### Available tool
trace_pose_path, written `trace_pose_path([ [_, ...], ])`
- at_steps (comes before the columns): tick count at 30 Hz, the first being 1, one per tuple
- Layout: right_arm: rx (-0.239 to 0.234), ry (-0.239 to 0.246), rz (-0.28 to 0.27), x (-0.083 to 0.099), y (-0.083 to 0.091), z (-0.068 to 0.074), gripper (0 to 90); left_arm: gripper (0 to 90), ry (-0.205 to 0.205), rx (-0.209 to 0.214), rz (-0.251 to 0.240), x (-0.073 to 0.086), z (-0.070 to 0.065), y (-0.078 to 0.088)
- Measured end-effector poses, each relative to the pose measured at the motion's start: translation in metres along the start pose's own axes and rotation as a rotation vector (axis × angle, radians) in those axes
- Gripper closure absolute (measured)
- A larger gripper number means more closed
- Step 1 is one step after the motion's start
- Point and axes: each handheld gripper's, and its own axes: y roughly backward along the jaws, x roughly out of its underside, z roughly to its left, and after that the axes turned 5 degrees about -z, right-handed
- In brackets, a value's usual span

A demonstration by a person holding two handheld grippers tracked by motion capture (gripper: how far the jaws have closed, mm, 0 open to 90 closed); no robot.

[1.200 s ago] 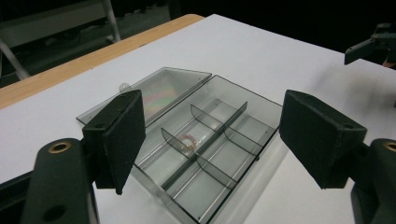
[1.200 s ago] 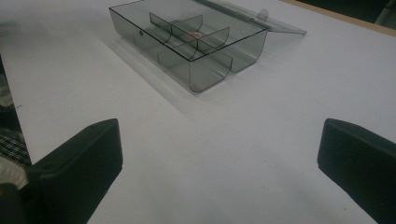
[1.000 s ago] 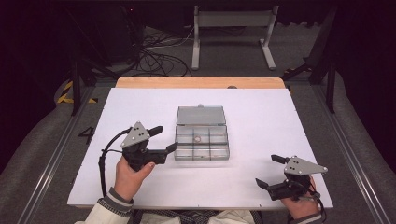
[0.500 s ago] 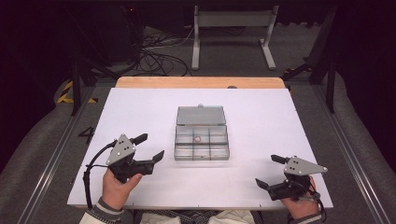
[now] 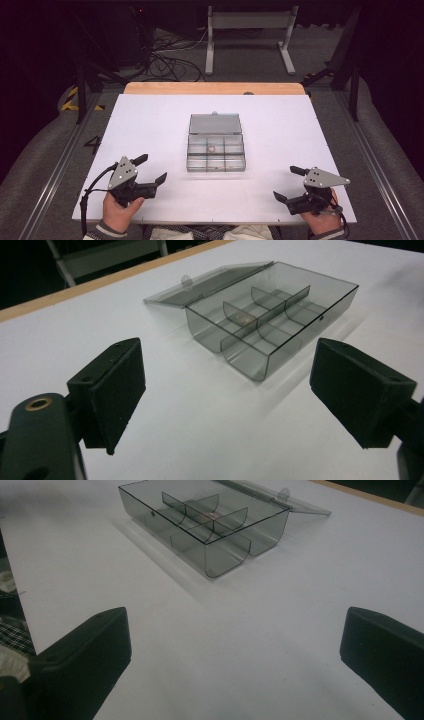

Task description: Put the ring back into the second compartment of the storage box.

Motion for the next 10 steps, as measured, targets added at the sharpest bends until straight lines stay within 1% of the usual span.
trace_pose_path([
  [1, 0.0, 0.001, -0.002, 0.0, 0.0, 0.0, 0.8, 14.8, 0.0, -0.003, 0.0, 0.002, 0.001, 0.001],
  [2, -0.001, 0.0, -0.001, 0.0, 0.0, 0.0, 0.8, 14.8, 0.009, 0.001, 0.005, 0.004, 0.001, 0.002],
  [3, -0.001, -0.001, -0.002, 0.0, 0.0, 0.0, 0.8, 14.8, 0.008, 0.001, 0.01, 0.006, 0.002, 0.003],
  [5, -0.001, 0.0, -0.001, 0.0, 0.0, 0.0, 0.8, 14.7, 0.039, 0.01, 0.018, 0.011, 0.004, 0.003],
  [7, -0.002, 0.0, 0.0, 0.0, 0.0, 0.0, 0.8, 14.3, 0.05, 0.013, 0.021, 0.015, 0.006, 0.004],
  [10, -0.003, -0.001, 0.001, 0.0, 0.0, 0.0, 0.8, 14.2, 0.051, -0.001, 0.016, 0.018, 0.009, 0.007],
])
